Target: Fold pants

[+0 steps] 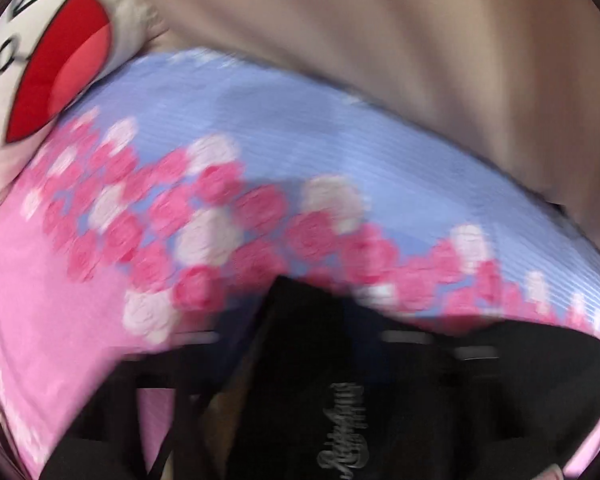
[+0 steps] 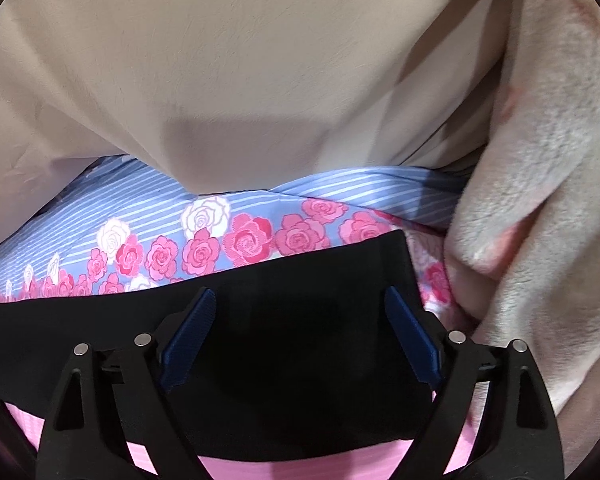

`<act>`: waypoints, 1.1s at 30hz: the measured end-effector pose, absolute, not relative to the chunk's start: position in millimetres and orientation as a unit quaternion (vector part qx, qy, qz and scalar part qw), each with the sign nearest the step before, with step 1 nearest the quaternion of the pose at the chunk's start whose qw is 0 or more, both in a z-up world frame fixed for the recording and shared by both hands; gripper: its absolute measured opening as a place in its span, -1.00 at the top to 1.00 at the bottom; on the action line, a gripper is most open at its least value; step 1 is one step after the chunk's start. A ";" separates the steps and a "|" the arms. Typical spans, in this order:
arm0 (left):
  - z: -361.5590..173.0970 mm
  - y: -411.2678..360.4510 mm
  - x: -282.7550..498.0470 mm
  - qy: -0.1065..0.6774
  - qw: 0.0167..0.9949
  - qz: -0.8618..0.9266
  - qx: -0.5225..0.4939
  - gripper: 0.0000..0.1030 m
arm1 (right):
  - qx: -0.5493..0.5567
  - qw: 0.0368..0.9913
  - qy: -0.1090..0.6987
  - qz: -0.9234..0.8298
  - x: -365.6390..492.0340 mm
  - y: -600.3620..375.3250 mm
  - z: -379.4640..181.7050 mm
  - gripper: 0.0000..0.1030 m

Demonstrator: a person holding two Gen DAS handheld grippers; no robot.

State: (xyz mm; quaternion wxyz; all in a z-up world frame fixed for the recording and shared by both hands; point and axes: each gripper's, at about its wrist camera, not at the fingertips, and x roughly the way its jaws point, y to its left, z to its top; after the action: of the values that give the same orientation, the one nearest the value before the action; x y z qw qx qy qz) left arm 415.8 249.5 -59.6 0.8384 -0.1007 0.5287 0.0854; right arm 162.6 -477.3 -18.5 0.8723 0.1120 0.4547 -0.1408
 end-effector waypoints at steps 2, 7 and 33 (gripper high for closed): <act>-55.9 246.6 417.1 0.533 0.837 0.086 -0.093 0.49 | 0.113 0.875 0.451 -0.136 169.4 -480.2 -20.8 -0.63; -53.0 246.4 419.0 0.531 0.838 0.081 -0.098 0.48 | 0.100 0.877 0.455 -0.120 184.5 -480.0 -21.4 -0.34; -4.9 255.7 400.3 0.481 0.863 0.066 -0.140 0.58 | 0.079 0.923 0.352 -0.137 217.4 -498.8 22.9 0.75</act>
State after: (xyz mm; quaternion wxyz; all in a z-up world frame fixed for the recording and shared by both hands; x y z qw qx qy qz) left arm 400.3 255.7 -4.9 0.8629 -0.1404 0.4808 0.0665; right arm 217.4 -498.8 22.9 0.9226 0.0791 0.3516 -0.1375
